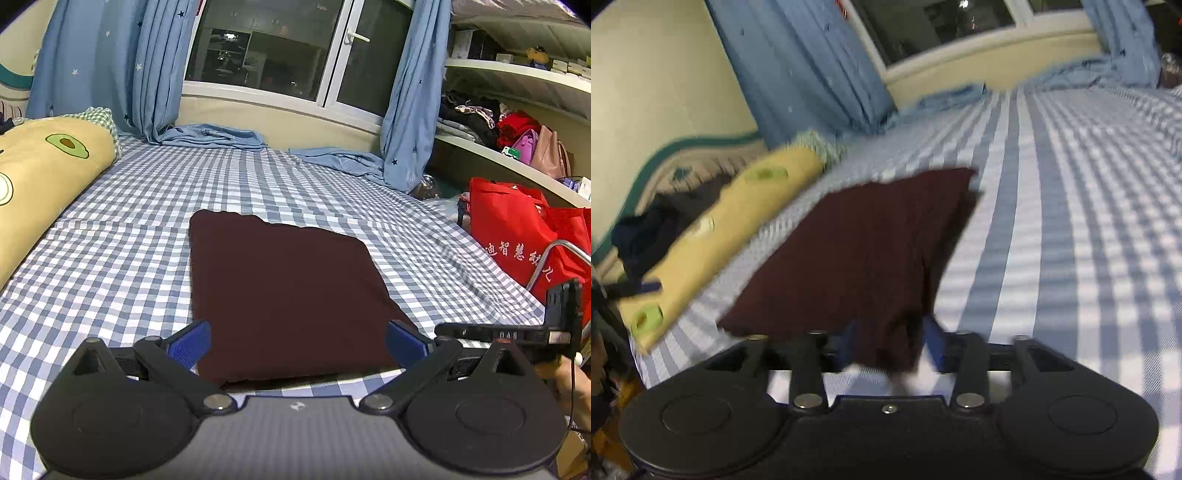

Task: Fold small clothes

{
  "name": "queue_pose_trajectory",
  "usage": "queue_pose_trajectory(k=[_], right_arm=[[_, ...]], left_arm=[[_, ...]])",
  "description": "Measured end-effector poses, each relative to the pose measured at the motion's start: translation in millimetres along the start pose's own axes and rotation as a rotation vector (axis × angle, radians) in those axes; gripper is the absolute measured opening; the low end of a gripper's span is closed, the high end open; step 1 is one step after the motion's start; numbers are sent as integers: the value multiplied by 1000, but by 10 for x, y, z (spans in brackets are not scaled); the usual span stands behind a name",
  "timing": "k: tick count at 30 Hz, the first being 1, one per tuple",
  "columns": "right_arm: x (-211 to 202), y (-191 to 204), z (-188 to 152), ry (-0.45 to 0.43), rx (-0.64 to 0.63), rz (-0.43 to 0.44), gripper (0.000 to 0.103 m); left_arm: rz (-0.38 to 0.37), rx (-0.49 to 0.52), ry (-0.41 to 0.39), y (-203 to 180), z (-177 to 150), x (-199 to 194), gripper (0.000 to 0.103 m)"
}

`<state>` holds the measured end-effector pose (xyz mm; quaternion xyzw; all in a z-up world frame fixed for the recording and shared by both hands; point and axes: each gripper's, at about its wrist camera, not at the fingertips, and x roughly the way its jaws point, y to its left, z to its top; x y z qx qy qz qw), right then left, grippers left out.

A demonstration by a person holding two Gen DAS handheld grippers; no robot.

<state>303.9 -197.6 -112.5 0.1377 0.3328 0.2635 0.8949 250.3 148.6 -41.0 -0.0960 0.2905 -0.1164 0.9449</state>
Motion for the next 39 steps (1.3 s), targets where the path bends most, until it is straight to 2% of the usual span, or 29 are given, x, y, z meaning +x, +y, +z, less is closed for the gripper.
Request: queue_pose_trajectory(k=[4, 7, 11, 16, 20, 23, 25, 28, 30, 31, 34, 36, 38, 39], right_arm=[[75, -133, 99, 21, 59, -15, 49], [179, -127, 43, 31, 120, 52, 48], [229, 21, 91, -8, 40, -16, 48], [562, 104, 719, -62, -69, -14, 47], [1073, -93, 1181, -46, -84, -78, 47], [1460, -200, 1337, -16, -112, -110, 47], [1713, -236, 1335, 17, -108, -101, 47], [2030, -212, 1149, 109, -206, -169, 46], [2008, -173, 1061, 71, -257, -177, 46], [1981, -178, 1078, 72, -238, -177, 46], [1765, -120, 1134, 64, -218, -172, 57], [1484, -24, 1136, 35, -210, -160, 89], [1145, 136, 1054, 27, -261, -192, 100], [1010, 215, 1010, 35, -288, -213, 101]], left_arm=[[-5, -3, -1, -14, 0, 12, 102], [-1, 10, 5, -21, -8, -5, 102], [20, 18, 22, 1, -23, 1, 102], [15, -15, 16, 4, -22, -19, 102], [27, -5, 7, 6, -27, -89, 102], [36, -10, 12, 37, -53, -120, 102], [44, -13, 14, 52, -53, -133, 102], [57, -16, 18, 99, -50, -141, 102], [64, -19, 19, 123, -31, -133, 102], [67, -23, 18, 137, -20, -126, 102], [67, -29, 17, 128, -4, -101, 102], [60, -21, 15, 91, -7, -80, 102], [58, -6, 19, 42, -14, -41, 102], [60, 1, 23, 21, -21, -23, 102]])
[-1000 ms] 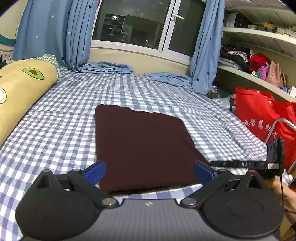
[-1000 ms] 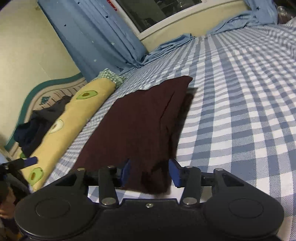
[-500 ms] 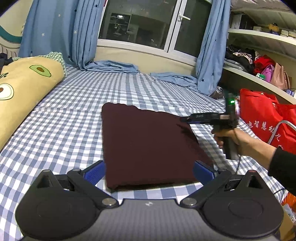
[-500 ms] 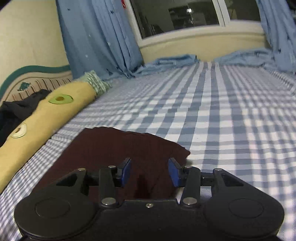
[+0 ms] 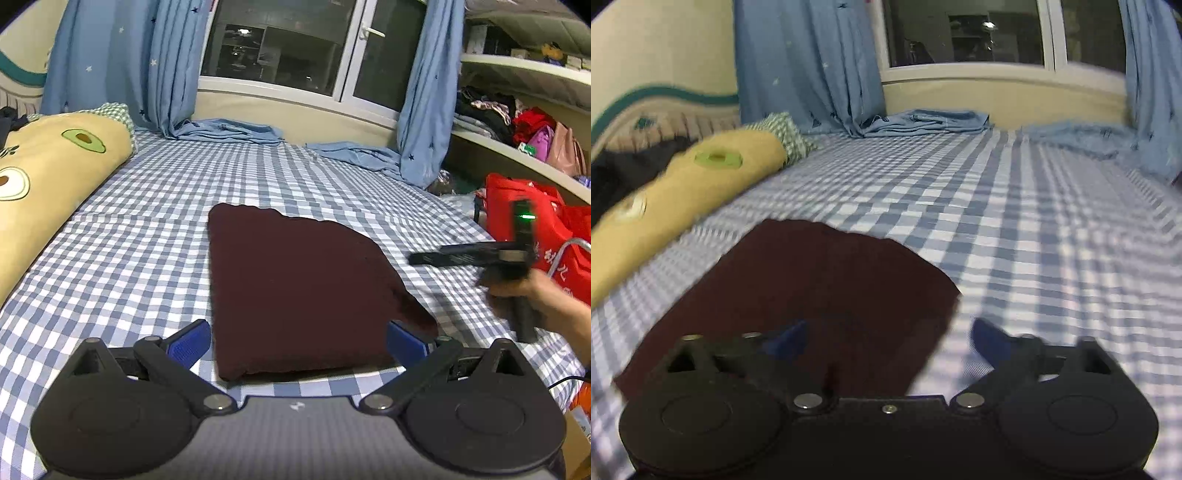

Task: Fold small clothes

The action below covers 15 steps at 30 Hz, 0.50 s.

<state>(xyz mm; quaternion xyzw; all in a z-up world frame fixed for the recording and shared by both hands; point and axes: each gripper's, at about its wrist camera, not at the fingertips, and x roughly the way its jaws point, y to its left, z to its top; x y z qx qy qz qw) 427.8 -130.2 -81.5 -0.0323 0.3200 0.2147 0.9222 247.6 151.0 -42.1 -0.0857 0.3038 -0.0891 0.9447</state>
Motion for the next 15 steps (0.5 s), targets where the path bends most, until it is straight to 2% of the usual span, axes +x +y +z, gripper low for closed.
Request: queue_pose_trajectory(k=[2, 6, 10, 12, 15], right_arm=[[-341, 116, -94, 21, -41, -24, 102], [-894, 289, -328, 48, -10, -60, 102], [-1264, 521, -566, 121, 59, -131, 102], [-1435, 625, -700, 116, 108, -139, 102], [-1631, 791, -886, 123, 147, -205, 102]], left_arm=[[10, 14, 11, -59, -2, 48, 102], [52, 27, 34, -167, -9, 132, 102], [89, 68, 78, -259, -50, 178, 102], [109, 81, 99, -279, -103, 183, 102], [117, 68, 146, -261, -212, 195, 102]])
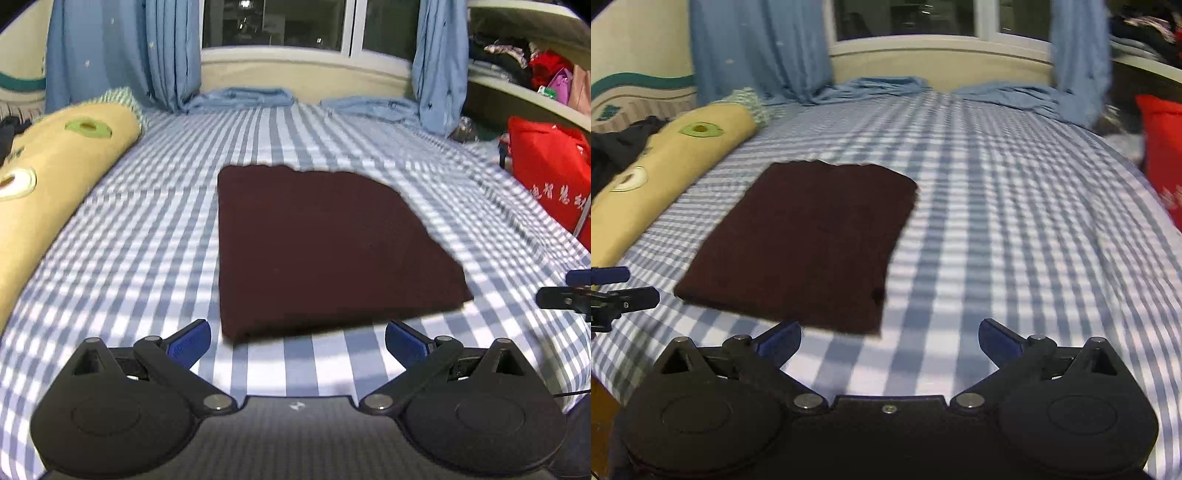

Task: Fold small clothes

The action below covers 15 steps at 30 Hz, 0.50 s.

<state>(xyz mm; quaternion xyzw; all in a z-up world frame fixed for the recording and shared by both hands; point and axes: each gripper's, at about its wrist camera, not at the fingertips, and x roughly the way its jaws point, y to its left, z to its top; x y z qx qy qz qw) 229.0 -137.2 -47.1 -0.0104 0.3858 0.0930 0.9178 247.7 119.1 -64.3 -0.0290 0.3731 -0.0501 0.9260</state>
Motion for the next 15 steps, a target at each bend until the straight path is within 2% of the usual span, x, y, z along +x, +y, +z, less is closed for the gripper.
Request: queue_pose_trajectory(k=[3, 7, 9, 15], right_arm=[[-121, 73, -138, 24, 24, -9, 102], [-245, 186, -215, 36, 24, -3, 102], [-271, 245, -217, 38, 11, 4, 102], [-321, 397, -231, 56, -2, 43, 102]], left_arm=[[-2, -19, 32, 34, -92, -7, 102], [46, -5, 42, 75, -140, -72, 102], [71, 2, 42, 85, -143, -124, 102], [87, 21, 24, 79, -115, -267, 102]])
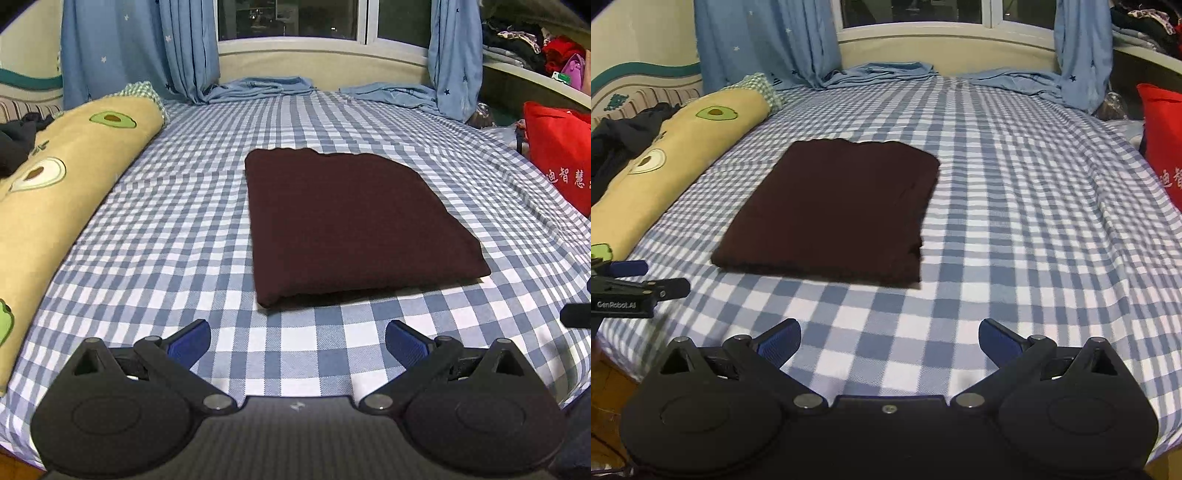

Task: Fold small clothes

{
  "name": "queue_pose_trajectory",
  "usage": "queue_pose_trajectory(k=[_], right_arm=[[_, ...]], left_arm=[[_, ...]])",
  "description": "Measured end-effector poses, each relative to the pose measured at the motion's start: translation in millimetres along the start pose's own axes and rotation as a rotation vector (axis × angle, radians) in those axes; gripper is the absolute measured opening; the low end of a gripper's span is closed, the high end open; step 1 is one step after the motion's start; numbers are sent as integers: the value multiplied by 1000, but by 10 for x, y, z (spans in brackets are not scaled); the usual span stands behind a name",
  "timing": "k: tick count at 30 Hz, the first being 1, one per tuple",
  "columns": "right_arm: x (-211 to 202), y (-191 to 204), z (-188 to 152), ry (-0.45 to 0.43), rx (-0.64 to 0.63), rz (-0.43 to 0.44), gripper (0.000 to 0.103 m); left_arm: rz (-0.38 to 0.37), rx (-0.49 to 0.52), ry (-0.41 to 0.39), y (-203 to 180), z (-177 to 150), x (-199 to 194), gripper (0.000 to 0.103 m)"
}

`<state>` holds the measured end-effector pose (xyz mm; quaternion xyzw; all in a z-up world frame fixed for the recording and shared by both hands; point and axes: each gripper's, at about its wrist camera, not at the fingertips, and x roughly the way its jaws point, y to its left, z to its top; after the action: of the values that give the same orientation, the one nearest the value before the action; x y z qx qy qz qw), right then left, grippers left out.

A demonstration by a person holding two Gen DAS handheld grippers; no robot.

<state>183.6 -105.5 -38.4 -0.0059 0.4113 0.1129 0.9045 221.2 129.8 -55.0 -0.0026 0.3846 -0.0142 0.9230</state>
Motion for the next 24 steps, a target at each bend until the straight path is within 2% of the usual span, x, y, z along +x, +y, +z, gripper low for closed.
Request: queue_pose_trajectory(k=[4, 16, 24], right_arm=[[-5, 44, -43, 3, -2, 11, 102], [-27, 60, -2, -40, 3, -4, 102], [-24, 86, 58, -56, 6, -4, 102]], left_arm=[[18, 25, -21, -40, 24, -48, 102], [-25, 62, -38, -144, 73, -62, 102], [-32, 50, -43, -101, 109, -34, 102]])
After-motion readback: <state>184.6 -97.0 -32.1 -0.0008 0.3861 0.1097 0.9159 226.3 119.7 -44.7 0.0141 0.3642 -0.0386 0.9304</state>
